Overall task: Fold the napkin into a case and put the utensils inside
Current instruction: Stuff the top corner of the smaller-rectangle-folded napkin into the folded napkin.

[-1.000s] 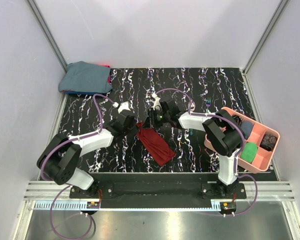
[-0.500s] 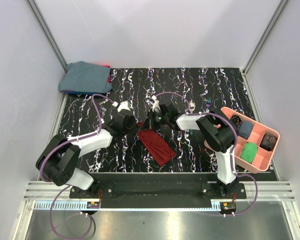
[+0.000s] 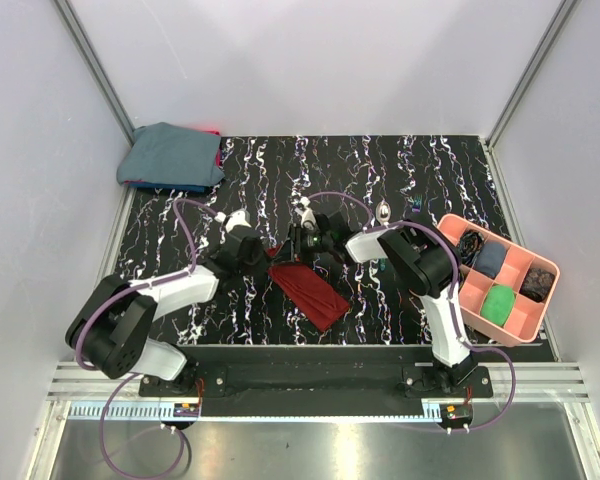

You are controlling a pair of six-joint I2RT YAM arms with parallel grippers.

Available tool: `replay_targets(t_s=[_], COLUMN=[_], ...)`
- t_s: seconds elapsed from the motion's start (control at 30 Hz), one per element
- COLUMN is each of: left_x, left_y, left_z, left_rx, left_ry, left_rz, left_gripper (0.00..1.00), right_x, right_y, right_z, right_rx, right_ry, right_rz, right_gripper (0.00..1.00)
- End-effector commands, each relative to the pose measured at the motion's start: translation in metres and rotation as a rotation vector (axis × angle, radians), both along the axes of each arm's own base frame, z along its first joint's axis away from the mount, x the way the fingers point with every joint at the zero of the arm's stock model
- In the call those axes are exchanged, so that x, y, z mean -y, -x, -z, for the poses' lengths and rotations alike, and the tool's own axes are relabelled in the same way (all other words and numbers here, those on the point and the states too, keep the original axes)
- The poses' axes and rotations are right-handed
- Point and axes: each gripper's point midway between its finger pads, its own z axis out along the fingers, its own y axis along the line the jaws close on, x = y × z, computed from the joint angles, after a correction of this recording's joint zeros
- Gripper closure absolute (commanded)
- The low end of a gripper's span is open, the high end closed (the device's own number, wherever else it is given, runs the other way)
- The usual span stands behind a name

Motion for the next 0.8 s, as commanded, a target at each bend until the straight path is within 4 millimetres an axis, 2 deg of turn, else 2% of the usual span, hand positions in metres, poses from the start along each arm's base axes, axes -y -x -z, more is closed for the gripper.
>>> replay_targets(t_s=[0.0,0.1,0.33,0.53,0.6,0.63,0.77], left_x=[0.0,-0.001,-0.001,-0.002,-0.001,-0.001,-0.001], left_y=[-0.009,-0.009,-0.008,-0.008,-0.008,-0.009,-0.008], left_z=[-0.021,-0.022,-0.022,-0.022,-0.025,-0.026,-0.027], left_rx=[0.071,0.074,0.073,0.075,0.082,0.085,0.086], left_ry=[0.039,0.039,0.036,0.035,0.041,0.042,0.043], left_rz=[-0.019,-0.019,-0.011,-0.011,-0.01,-0.01,-0.008], left_gripper=[1.0,1.0,1.0,1.0,1.0,1.0,1.0], right_x=[0.005,0.013,0.026,0.037,0.04,0.038,0.031], right_y=[0.009,0.011,0.012,0.005,-0.001,-0.004,-0.013], right_z=[-0.026,-0.035,-0.042,-0.045,-0.043,-0.046,-0.044], right_rx=[0.008,0.018,0.028,0.033,0.032,0.043,0.044], right_ry=[-0.043,-0.04,-0.032,-0.031,-0.03,-0.035,-0.042], right_rz=[-0.035,-0.031,-0.026,0.003,0.012,0.011,-0.002], right_gripper=[0.64,0.61,0.53,0.52,0.55,0.63,0.84])
